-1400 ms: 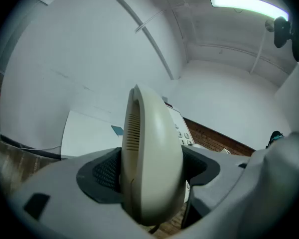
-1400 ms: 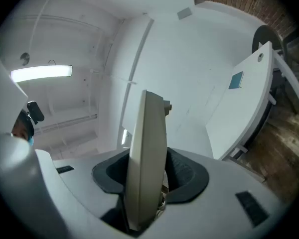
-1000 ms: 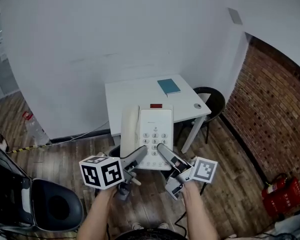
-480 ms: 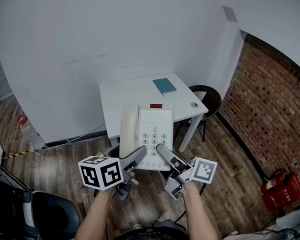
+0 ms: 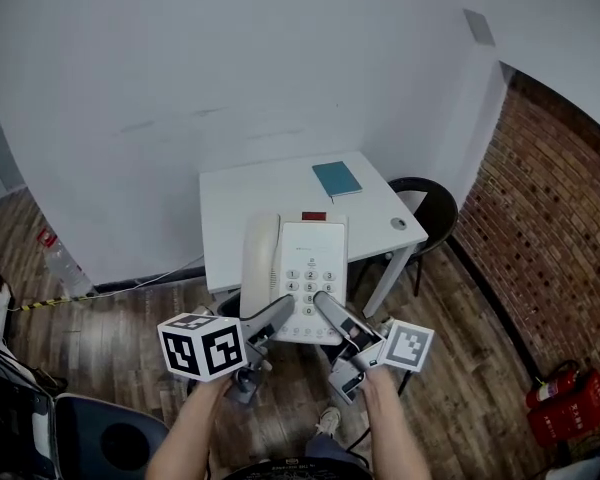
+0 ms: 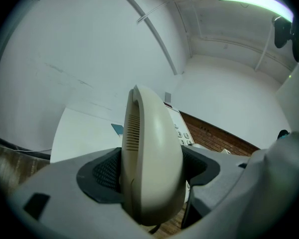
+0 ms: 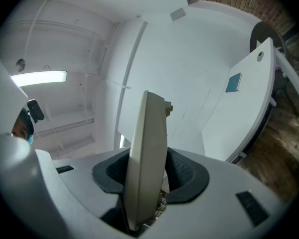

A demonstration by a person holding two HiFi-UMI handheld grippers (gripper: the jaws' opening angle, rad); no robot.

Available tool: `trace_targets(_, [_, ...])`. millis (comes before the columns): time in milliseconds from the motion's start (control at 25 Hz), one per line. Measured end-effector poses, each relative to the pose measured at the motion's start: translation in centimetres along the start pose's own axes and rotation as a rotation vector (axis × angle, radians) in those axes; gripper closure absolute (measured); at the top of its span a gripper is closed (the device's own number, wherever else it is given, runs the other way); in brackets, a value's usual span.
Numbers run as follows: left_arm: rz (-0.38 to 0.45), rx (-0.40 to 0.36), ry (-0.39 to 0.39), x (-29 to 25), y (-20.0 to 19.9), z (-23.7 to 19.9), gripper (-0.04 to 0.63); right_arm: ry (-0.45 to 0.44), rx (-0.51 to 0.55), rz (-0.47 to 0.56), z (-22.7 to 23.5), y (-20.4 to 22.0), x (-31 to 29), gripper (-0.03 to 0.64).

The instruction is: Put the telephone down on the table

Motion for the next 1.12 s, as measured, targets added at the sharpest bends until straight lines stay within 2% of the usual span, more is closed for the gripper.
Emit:
trace_targets(480, [-0.009, 0.022, -0.041, -14.8, -3.1, 0.5, 0.239, 0.003, -0.041, -0.019, 8.6, -12.9, -0.9, 0.437])
trace_targets(1120, [-0.004, 0.025, -0.113, -22.2, -2.6, 1.4, 0.239, -0.032, -0.096, -0.062, 14.2, -18.7, 0.1, 0.437])
Point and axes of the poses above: the fingertips, and each gripper's own axes: x backward along the fingers, z to its right, y out of its underside, the point moved 5 cm from there along x, backward along the fingers, and after that the axes turned 3 degrees about z, right-handed, at the moved point
